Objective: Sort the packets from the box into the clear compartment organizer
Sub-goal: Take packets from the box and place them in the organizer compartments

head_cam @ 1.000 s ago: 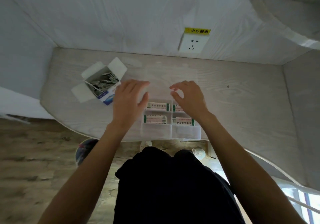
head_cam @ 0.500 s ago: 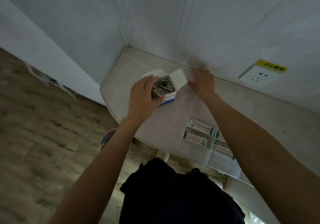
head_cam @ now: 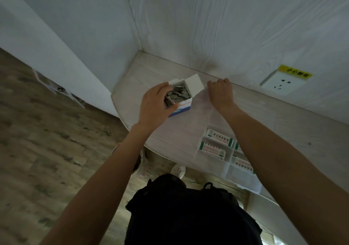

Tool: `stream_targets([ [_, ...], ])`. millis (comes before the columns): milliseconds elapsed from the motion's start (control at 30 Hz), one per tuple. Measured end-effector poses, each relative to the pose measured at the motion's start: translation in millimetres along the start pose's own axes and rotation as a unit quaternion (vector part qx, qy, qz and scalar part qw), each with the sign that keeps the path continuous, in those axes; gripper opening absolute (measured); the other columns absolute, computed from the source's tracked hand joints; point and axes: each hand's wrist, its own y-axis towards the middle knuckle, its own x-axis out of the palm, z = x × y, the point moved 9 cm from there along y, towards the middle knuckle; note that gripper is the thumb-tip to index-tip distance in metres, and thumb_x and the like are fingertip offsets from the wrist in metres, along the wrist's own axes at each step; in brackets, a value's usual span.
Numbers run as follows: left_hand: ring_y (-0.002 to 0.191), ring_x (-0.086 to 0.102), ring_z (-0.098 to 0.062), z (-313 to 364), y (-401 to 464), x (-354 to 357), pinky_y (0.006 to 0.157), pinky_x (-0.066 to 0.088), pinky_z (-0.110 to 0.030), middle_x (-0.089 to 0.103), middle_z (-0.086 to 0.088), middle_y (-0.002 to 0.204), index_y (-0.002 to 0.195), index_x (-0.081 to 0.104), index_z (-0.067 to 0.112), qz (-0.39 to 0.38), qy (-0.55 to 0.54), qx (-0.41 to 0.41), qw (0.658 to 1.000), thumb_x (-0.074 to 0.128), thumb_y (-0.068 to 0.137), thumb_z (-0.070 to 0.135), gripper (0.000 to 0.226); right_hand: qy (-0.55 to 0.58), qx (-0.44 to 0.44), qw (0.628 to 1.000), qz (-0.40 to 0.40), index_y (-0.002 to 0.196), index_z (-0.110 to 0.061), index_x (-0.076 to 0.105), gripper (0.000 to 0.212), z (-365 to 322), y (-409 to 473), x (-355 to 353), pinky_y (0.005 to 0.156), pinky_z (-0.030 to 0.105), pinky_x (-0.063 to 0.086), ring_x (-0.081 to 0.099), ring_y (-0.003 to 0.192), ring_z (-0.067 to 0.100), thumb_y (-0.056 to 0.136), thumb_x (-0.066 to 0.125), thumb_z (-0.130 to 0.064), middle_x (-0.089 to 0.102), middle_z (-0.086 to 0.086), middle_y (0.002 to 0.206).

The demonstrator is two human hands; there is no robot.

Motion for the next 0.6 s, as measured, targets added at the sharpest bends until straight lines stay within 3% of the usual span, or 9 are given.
stream_targets([
  [100,0.117,0.052,-0.022,0.6,-2.8,-2.2,0.098,0.042,-0.037,0.055,-0.006,0.131,0.119,0.059,0.011,0.005,0.003,-0.002,1.000,0.073,0.075,0.035,0.053,0.070,0.020,0.997,0.001,0.100,-0.005,0.066,0.022,3.8,0.3,5.6,0.088,0.037,0.036,0.057,0.099,0.030,0.087,0.048,-0.008,0.068,0.013,0.096],
  [200,0.116,0.053,-0.022,0.4,-4.7,-4.2,0.098,0.042,-0.036,0.056,-0.006,0.130,0.120,0.057,0.010,0.014,-0.005,-0.007,1.000,0.074,0.074,0.034,0.054,0.135,0.084,0.987,-0.024,0.111,-0.012,0.064,0.029,12.9,-2.6,12.2,0.092,0.036,0.033,0.049,0.111,0.030,0.089,0.054,-0.028,0.063,0.010,0.110],
  [333,0.117,0.052,-0.021,-0.6,-4.0,-3.7,0.098,0.042,-0.037,0.055,-0.005,0.130,0.121,0.056,0.011,0.009,-0.005,-0.012,1.000,0.074,0.074,0.034,0.055,0.149,0.110,0.981,-0.065,0.111,-0.013,0.061,0.028,13.0,-1.2,18.8,0.092,0.035,0.032,0.049,0.111,0.028,0.090,0.054,-0.029,0.064,0.010,0.109],
  [467,0.119,0.050,-0.018,0.6,-2.6,-1.4,0.098,0.038,-0.032,0.054,-0.003,0.132,0.122,0.056,0.013,0.002,-0.004,-0.016,1.000,0.074,0.075,0.035,0.055,0.095,0.060,0.993,-0.022,0.101,-0.007,0.058,0.018,0.2,1.3,6.9,0.095,0.036,0.031,0.053,0.106,0.029,0.088,0.048,-0.013,0.066,0.012,0.102],
  [600,0.121,0.048,-0.018,0.3,-2.2,-2.4,0.100,0.036,-0.032,0.053,-0.002,0.133,0.123,0.055,0.014,-0.008,-0.001,-0.018,1.000,0.073,0.075,0.037,0.055,0.052,0.021,0.998,-0.007,0.105,-0.007,0.058,0.020,-5.5,1.2,0.4,0.097,0.037,0.031,0.055,0.106,0.029,0.091,0.044,-0.008,0.067,0.011,0.104],
])
